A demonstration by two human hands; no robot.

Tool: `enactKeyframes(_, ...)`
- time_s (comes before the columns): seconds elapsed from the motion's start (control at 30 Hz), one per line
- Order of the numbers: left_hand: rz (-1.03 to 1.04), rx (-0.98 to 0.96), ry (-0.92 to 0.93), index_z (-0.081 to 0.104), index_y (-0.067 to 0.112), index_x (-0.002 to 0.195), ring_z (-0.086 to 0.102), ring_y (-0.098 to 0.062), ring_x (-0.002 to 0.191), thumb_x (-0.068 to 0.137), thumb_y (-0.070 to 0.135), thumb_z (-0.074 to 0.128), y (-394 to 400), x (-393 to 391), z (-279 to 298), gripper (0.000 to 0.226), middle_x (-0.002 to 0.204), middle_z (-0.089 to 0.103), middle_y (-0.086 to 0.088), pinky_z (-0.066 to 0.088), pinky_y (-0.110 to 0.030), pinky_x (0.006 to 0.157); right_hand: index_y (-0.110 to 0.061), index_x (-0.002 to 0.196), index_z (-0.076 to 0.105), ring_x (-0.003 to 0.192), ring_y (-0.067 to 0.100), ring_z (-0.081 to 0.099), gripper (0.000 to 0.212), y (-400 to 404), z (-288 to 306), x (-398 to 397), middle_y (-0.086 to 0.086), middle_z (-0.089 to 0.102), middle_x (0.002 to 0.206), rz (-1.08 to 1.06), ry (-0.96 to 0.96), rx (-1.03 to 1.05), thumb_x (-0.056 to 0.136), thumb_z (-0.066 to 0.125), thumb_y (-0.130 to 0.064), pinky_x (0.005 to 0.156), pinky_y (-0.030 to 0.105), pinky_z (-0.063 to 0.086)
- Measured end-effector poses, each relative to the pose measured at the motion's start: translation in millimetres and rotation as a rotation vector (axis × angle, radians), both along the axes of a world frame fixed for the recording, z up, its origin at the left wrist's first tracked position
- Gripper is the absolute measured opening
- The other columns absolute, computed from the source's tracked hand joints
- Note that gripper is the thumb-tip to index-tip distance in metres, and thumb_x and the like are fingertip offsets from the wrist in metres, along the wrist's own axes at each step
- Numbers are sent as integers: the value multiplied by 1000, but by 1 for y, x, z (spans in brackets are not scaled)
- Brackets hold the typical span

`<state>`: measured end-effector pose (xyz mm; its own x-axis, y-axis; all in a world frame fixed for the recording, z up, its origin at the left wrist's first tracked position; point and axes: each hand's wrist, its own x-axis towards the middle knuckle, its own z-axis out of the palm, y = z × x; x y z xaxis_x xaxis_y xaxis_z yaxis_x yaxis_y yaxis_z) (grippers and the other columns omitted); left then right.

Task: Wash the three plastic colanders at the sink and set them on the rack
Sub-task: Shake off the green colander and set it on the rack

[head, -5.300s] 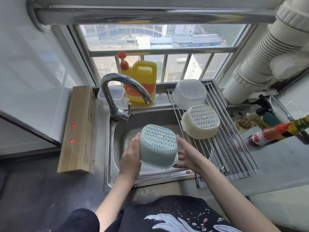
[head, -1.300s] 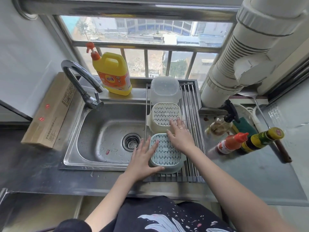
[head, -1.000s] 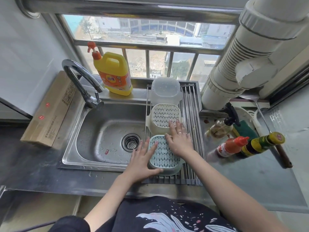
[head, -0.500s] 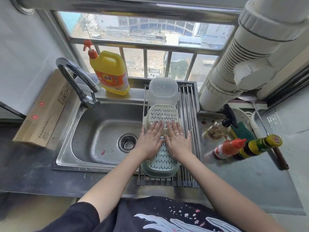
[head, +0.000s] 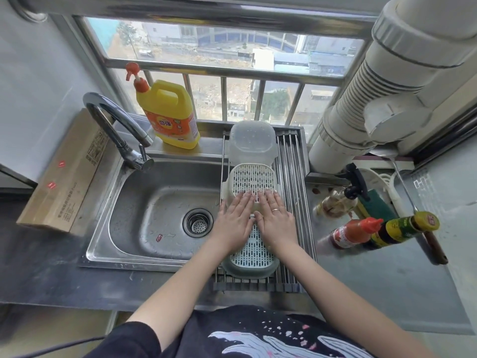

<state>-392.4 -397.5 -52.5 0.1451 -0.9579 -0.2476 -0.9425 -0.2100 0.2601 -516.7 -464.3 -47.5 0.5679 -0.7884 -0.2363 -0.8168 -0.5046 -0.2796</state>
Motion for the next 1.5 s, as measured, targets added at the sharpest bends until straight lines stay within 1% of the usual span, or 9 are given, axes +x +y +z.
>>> enactKeyframes(0.17,-22,-12,61,-11,21,150,-22,-7,142,101,45,15,1,4,4,60,157,-18,7,-7,-44,119,-34,150,-5,144,5,-14,58,-2,-5,-4,-13,-13,158,-9,-175,103,101,23,-45,119,43,7)
enactKeyframes(0.3,65,-118,211,-19,23,148,-25,-6,141,97,52,24,11,13,5,72,154,-25,8,-15,-36,116,-27,151,-11,146,10,-6,64,-4,1,-11,-8,-14,158,-189,-412,216,102,28,-40,120,40,6)
enactKeyframes(0.6,122,19,261,-23,15,146,-20,-10,143,96,52,30,20,17,6,81,153,-29,0,-9,-34,118,-29,151,-12,140,26,32,61,-1,-1,-9,3,4,160,-202,-287,352,103,26,-37,112,40,26)
enactKeyframes(0.87,125,36,289,-24,17,146,-21,-7,142,94,58,29,21,20,4,85,152,-31,3,-6,-34,118,-30,151,-8,145,22,18,62,-6,-7,-15,3,11,159,-164,-287,316,102,27,-41,116,45,23)
enactKeyframes(1.03,285,-37,472,-19,19,148,-16,-8,143,97,53,29,33,26,3,78,154,-23,4,-2,-36,119,-22,153,3,142,22,26,59,0,-4,-26,-1,17,159,-246,-414,320,103,30,-36,113,39,27)
enactKeyframes(1.2,537,186,641,-5,7,150,-6,-19,147,102,38,22,55,30,-20,63,159,-8,-8,1,-33,119,-16,152,17,143,19,25,52,8,-14,-41,2,23,157,-280,-338,346,104,26,-35,115,37,24)
enactKeyframes(1.3,520,311,666,7,1,150,3,-23,147,104,27,21,63,24,-28,54,158,2,-14,6,-32,119,-15,150,26,142,19,28,51,7,-14,-39,3,29,155,-267,-306,340,104,23,-36,115,36,25)
enactKeyframes(1.43,518,241,712,23,7,149,20,-20,144,102,24,31,69,21,-34,51,155,23,-8,16,-30,118,-14,147,32,138,20,34,50,8,-11,-38,4,36,151,-282,-310,323,104,23,-36,112,36,30)
enactKeyframes(1.5,520,210,706,44,10,140,39,-20,134,99,18,38,71,24,-36,42,145,44,-7,29,-28,109,-13,145,35,134,20,40,48,11,-6,-38,4,42,147,-298,-369,294,104,25,-34,107,35,33)
